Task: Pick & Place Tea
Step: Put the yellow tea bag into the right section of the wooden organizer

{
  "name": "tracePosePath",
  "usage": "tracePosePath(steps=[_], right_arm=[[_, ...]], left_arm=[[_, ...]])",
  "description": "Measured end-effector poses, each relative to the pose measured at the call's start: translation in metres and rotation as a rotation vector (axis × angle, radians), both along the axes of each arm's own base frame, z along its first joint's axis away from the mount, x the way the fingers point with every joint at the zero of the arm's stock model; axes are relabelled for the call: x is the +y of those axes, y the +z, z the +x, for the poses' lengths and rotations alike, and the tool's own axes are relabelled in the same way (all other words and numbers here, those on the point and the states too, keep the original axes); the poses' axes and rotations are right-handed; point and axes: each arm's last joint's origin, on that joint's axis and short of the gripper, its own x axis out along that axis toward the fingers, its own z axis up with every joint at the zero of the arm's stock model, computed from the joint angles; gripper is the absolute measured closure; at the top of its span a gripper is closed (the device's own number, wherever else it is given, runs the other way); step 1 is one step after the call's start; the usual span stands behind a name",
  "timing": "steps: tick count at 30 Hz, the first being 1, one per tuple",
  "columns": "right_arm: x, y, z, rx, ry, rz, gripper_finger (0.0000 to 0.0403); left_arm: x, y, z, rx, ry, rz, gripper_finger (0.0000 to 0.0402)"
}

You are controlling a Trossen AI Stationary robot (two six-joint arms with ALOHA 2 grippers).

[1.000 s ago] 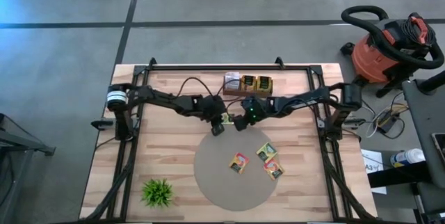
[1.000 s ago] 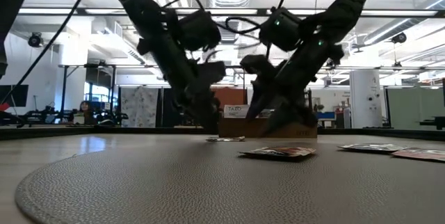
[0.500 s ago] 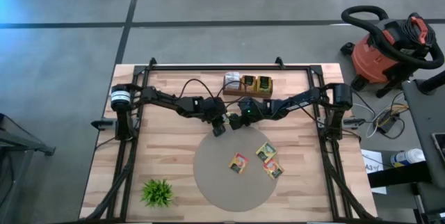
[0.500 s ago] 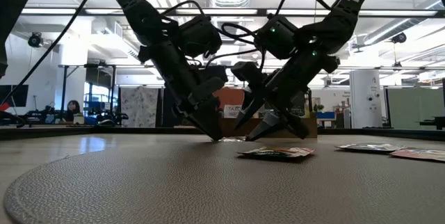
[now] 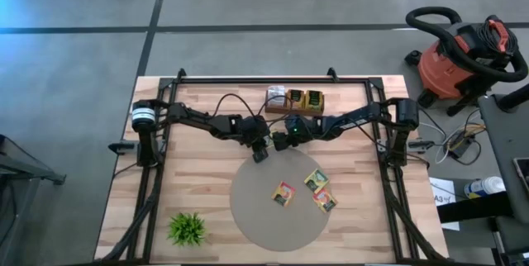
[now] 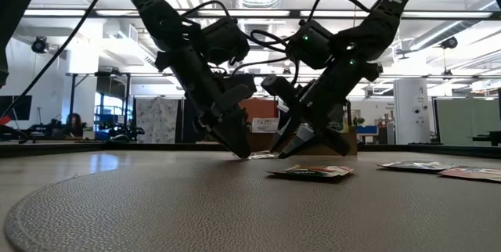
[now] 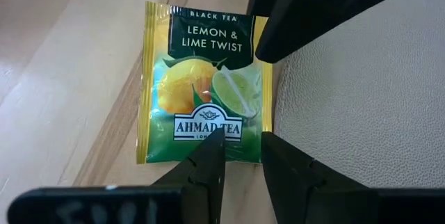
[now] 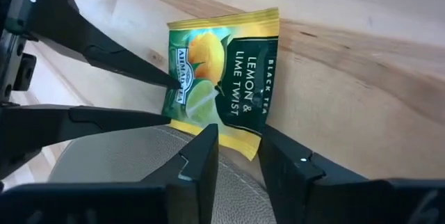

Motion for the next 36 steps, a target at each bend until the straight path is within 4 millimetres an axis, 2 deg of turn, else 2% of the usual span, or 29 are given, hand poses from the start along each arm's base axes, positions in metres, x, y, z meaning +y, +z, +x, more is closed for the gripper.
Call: tracePosePath(steps=[7, 10, 16, 20, 23, 27, 32, 36], right_arm=[[-0.004, 0.001, 0.0, 0.013, 0.007, -0.047, 0.0298], [-0.004, 0.001, 0.0, 0.015, 0.011, -0.052, 0.0319], [-0.004, 0.0, -0.001, 0.022, 0.059, -0.092, 0.0386], [-0.005, 0.004, 0.002, 0.015, 0.094, -0.127, 0.0393], [-0.007, 0.02, 0.007, -0.024, 0.141, -0.19, 0.0394], [-0.011, 0.046, 0.01, -0.04, 0.189, -0.284, 0.0394], [-0.02, 0.076, 0.002, 0.045, 0.296, -0.413, 0.0394], [-0.029, 0.098, -0.011, 0.134, 0.413, -0.487, 0.0394]], left_arm=[[0.0, 0.0, 0.0, 0.003, -0.002, -0.002, 0.0307], [0.0, 0.0, 0.0, 0.003, -0.003, -0.002, 0.0307], [-0.001, 0.0, 0.0, -0.002, 0.0, -0.003, 0.0307], [-0.001, 0.001, 0.001, -0.012, 0.015, -0.015, 0.0307], [-0.002, 0.004, -0.001, -0.014, 0.03, -0.029, 0.0307], [-0.003, 0.023, -0.004, -0.065, 0.06, -0.043, 0.0307], [-0.004, 0.061, -0.013, -0.181, 0.143, -0.061, 0.0307], [-0.005, 0.092, -0.024, -0.273, 0.225, -0.027, 0.0307]])
